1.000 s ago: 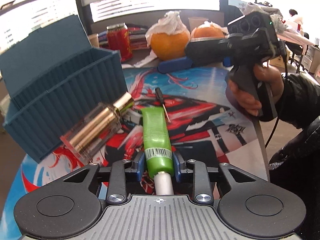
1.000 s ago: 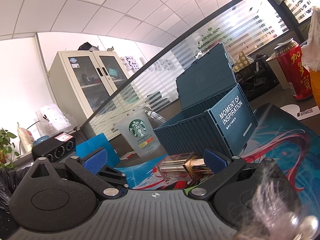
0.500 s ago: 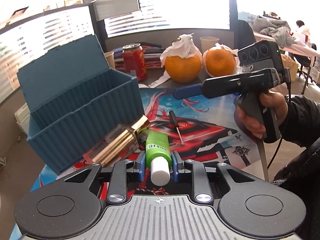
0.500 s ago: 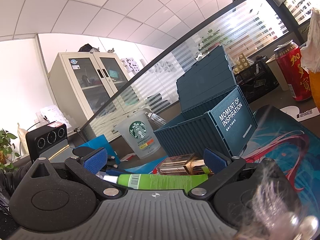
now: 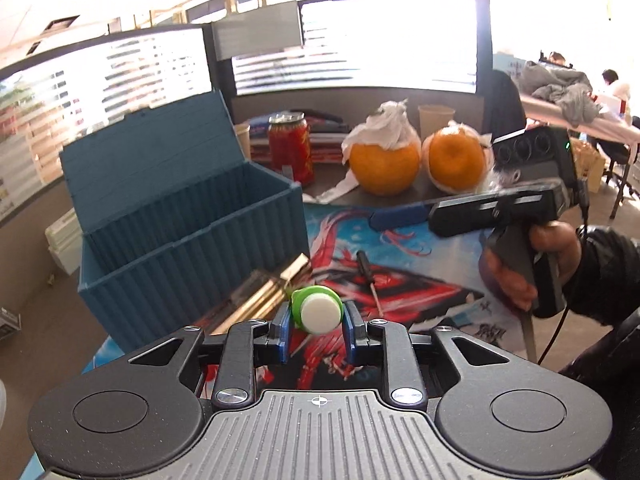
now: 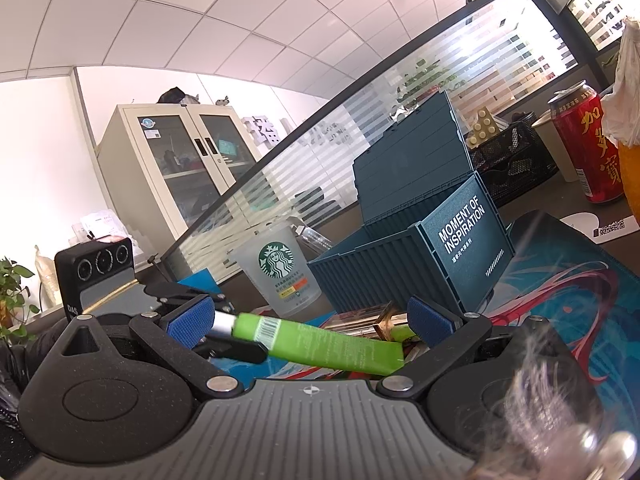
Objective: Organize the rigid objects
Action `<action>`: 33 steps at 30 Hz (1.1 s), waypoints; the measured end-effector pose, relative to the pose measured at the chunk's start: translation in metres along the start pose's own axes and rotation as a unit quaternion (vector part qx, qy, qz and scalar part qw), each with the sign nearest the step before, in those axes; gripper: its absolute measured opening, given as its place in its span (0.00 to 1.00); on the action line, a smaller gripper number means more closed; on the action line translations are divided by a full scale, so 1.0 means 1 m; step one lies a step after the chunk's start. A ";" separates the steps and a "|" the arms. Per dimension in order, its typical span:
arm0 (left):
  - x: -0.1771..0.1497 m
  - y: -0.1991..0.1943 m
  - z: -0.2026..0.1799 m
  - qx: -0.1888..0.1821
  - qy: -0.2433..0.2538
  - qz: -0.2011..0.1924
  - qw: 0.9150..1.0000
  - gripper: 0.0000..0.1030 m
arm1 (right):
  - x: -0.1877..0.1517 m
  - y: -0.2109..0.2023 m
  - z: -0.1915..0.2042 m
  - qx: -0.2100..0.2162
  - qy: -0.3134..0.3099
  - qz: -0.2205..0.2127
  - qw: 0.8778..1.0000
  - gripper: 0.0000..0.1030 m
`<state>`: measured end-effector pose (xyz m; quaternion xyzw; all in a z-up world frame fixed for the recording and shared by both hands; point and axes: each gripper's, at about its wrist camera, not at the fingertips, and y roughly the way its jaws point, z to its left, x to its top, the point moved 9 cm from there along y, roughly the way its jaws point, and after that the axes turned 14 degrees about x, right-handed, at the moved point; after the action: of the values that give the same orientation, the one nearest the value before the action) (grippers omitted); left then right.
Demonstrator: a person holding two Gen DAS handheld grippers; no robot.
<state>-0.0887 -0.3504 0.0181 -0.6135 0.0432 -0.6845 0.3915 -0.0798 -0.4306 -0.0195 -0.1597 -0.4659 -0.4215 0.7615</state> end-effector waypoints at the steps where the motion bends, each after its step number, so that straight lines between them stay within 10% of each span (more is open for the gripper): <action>1: 0.002 -0.001 0.000 -0.001 0.001 -0.002 1.000 0.22 | 0.000 0.000 0.000 0.000 0.000 0.000 1.000 1.00; 22: 0.008 0.003 0.034 0.039 -0.040 -0.001 0.998 0.13 | 0.000 0.000 0.000 0.000 -0.002 -0.001 1.000 1.00; 33: -0.011 0.020 -0.031 -0.088 0.062 0.016 0.994 0.21 | 0.001 -0.002 0.000 0.003 0.001 -0.006 1.000 1.00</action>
<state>-0.1069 -0.3709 -0.0090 -0.6010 0.1376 -0.7083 0.3438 -0.0814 -0.4319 -0.0191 -0.1543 -0.4674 -0.4252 0.7596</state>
